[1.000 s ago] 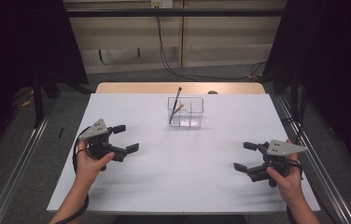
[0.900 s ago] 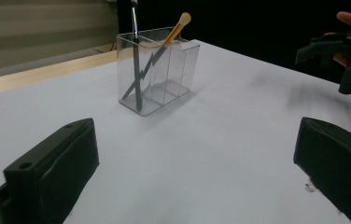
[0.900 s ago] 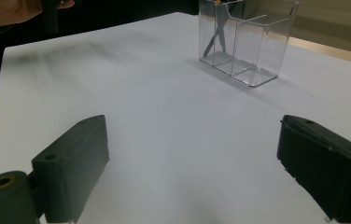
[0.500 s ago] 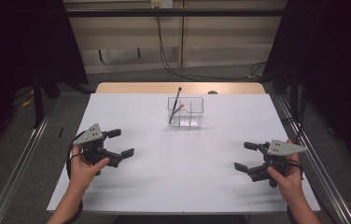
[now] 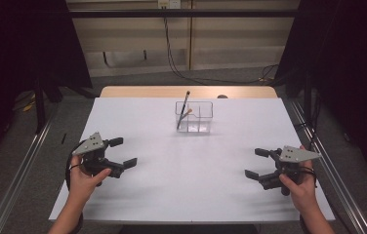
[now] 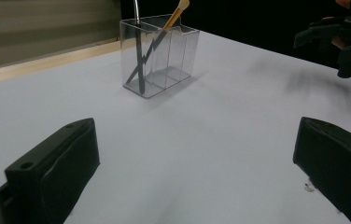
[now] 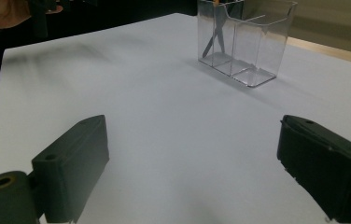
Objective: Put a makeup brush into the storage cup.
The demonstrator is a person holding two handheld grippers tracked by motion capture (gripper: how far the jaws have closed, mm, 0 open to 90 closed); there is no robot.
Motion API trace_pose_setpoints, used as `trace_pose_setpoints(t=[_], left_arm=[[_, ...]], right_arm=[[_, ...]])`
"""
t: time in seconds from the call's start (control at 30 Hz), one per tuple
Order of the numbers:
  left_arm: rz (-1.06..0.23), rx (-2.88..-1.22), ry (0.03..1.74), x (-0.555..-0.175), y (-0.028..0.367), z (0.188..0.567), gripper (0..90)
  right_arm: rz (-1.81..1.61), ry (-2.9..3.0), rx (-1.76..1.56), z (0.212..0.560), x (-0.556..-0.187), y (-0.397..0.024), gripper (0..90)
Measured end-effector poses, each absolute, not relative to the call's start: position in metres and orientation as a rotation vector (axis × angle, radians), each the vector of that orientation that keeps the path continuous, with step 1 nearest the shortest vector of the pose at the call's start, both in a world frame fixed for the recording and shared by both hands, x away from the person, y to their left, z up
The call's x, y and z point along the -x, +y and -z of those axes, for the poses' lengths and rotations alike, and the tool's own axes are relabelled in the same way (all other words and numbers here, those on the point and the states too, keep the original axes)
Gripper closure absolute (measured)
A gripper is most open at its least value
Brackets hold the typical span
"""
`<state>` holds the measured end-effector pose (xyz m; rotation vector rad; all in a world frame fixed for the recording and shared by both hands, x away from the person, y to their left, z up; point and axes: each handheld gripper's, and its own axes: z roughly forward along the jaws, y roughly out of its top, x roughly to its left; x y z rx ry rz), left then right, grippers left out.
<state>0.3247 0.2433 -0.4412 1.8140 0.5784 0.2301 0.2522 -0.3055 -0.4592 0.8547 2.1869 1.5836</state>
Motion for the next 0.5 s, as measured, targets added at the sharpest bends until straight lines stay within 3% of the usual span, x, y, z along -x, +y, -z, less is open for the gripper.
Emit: trace_pose_setpoints(t=[0.5], left_arm=[[-0.240,-1.820,0.595,-0.3188,0.2497,0.4412,0.5]], right_arm=[[-1.584,2.181,-0.859,0.4595,-0.2528,-0.3062,8.2]])
